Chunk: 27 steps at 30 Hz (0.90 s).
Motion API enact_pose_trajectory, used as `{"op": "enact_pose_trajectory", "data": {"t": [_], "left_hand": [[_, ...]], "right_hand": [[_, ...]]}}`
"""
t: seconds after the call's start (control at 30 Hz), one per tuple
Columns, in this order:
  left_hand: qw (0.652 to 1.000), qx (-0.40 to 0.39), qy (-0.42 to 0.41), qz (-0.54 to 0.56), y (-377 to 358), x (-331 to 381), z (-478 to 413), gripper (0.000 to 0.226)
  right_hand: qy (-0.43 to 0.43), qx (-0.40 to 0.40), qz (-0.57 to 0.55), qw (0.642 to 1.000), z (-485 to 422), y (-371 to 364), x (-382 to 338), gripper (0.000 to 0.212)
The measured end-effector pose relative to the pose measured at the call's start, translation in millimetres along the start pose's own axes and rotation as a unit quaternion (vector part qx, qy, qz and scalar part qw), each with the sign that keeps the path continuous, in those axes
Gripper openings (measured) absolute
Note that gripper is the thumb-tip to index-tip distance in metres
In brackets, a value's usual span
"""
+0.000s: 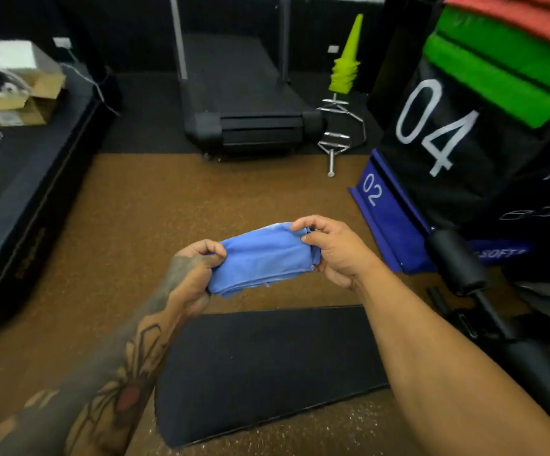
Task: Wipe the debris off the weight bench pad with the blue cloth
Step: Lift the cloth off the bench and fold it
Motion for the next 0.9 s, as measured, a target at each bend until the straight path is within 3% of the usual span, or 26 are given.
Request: {"op": "enact_pose_trajectory", "data": {"t": [0.2,0.3,0.37,0.5,0.67,0.9], "left_hand": [[0.981,-0.131,-0.055,-0.135,-88.3,81.4,13.9,0.017],[0.946,-0.195,-0.084,-0.245,-143.1,107.3,27.2,0.037],[0.918,-0.229,-0.119,-0.301,-181.7,122.3,37.9,0.045],[0.844,-0.304,-0.193,-0.398,-260.9,140.2,56.3,0.05],[0.769,-0.395,-0.248,-0.437,-364.3,143.7,82.9,0.053],[0.668,-0.476,-0.309,-0.482,-485.6,122.7,110.3,0.063]], "right_hand": [[0.06,0.1,0.062,0.991,61.0,74.0,-68.6,0.036],[0.086,0.136,0.112,0.981,93.6,119.4,-86.7,0.027],[0.102,0.174,0.119,0.972,116.7,151.9,-94.8,0.041],[0.113,0.249,0.131,0.953,168.2,213.5,-106.5,0.048],[0.11,0.366,0.149,0.912,228.8,292.4,-101.3,0.055],[0.09,0.47,0.106,0.871,294.3,358.7,-77.5,0.059]]}}
Point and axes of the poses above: each hand's wrist, its own z-axis away from the middle knuckle, its own y-axis out of the back of the hand, x = y × z, the point moved 1 cm from there along -z, towards the middle knuckle, and after that the axes turned 11 degrees about -z, right-handed, at the moved point
